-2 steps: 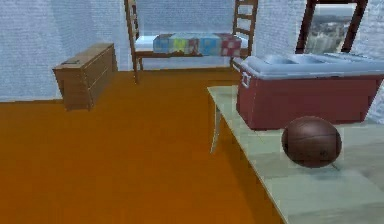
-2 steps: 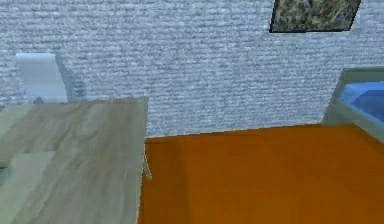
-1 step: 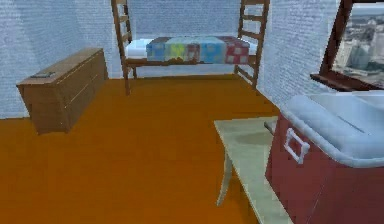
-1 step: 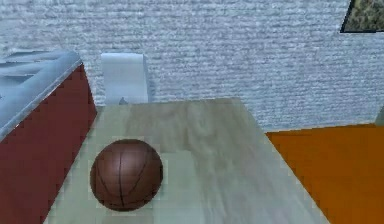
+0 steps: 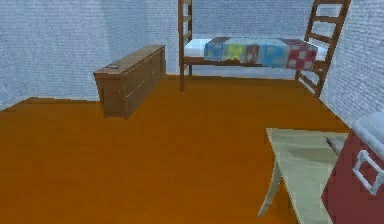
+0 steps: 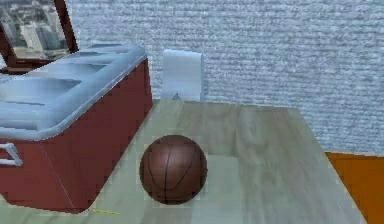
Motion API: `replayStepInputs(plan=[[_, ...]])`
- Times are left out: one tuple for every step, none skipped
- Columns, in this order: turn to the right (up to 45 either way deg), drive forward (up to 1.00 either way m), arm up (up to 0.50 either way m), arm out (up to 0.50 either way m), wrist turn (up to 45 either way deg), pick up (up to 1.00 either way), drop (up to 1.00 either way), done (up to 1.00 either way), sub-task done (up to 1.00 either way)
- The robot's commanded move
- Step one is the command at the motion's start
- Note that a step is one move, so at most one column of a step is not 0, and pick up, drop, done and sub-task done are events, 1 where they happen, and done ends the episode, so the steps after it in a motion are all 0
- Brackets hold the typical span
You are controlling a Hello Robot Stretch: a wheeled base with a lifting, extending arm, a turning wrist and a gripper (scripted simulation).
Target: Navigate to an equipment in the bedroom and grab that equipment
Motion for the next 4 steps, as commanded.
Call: replayStepInputs(plan=[[0.0,0.00,0.50,0.00,0.0,0.00,0.00,0.00,0.00],[0.0,0.00,0.38,0.00,0.0,0.00,0.00,0.00,0.00],[0.0,0.00,0.00,0.12,0.0,0.00,0.00,0.00,0.00],[0.0,0.00,0.00,0.00,45.0,0.00,0.00,0.00,0.00]])
